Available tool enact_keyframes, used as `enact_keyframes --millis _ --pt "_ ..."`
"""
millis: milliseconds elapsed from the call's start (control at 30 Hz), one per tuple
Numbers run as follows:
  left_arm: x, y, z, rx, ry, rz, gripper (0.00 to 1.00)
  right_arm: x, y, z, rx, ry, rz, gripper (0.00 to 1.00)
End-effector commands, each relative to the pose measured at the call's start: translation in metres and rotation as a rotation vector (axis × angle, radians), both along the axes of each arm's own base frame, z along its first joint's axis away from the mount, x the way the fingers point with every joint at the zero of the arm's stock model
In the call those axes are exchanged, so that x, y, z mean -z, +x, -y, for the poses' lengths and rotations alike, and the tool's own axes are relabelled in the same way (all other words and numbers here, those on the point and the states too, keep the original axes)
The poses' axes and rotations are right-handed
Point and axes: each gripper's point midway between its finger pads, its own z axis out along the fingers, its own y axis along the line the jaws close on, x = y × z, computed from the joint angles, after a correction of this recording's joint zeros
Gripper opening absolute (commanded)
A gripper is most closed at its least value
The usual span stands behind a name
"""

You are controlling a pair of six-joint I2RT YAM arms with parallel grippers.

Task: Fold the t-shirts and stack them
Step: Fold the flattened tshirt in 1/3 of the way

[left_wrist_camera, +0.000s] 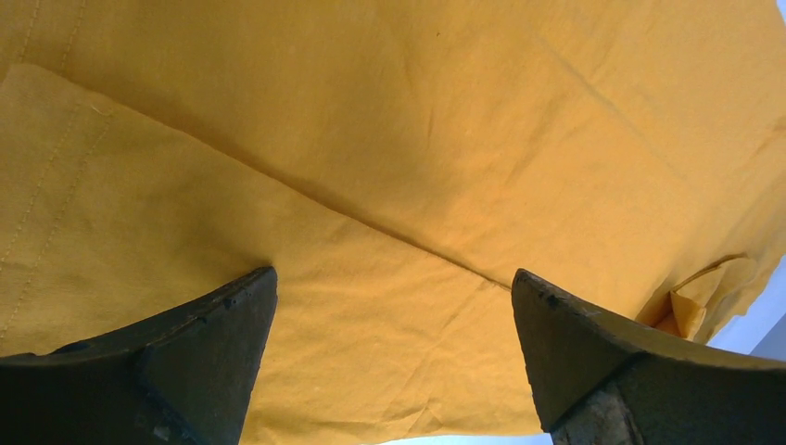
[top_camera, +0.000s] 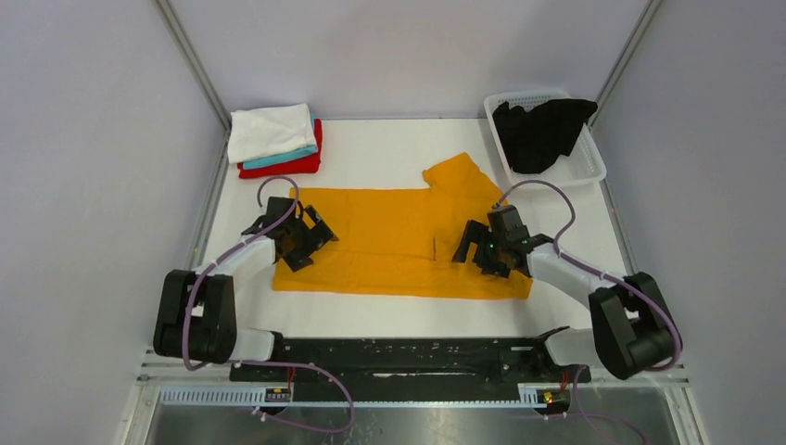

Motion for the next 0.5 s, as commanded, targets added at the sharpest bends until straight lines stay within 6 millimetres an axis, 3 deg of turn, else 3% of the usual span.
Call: enact_keyframes --millis 0,67,167,300,467 --pt "0.025 -0.068 -0.003 0.01 0.018 -0.187 0.99 0.038 -0.102 0.021 0.013 -0.066 -0.296 1.0" --pt "0.023 -0.081 -0.011 -0.005 0.057 -0.185 0.99 0.038 -0.117 0.018 0.019 -0.058 -0.311 1.0" --pt "0.014 -0.088 -0.027 -0.041 0.13 -0.146 0.99 0.027 -0.117 0.016 -0.003 -0.071 -0.263 0.99" --pt "-0.008 -0.074 -0.031 -0.043 0.162 -0.098 0.99 -0.001 -0.096 0.011 -0.035 -0.06 -0.161 1.0" --pt "-0.033 -0.047 -0.04 -0.086 0.214 -0.046 0.99 -0.041 -0.063 -0.012 -0.086 0.021 -0.005 0.99"
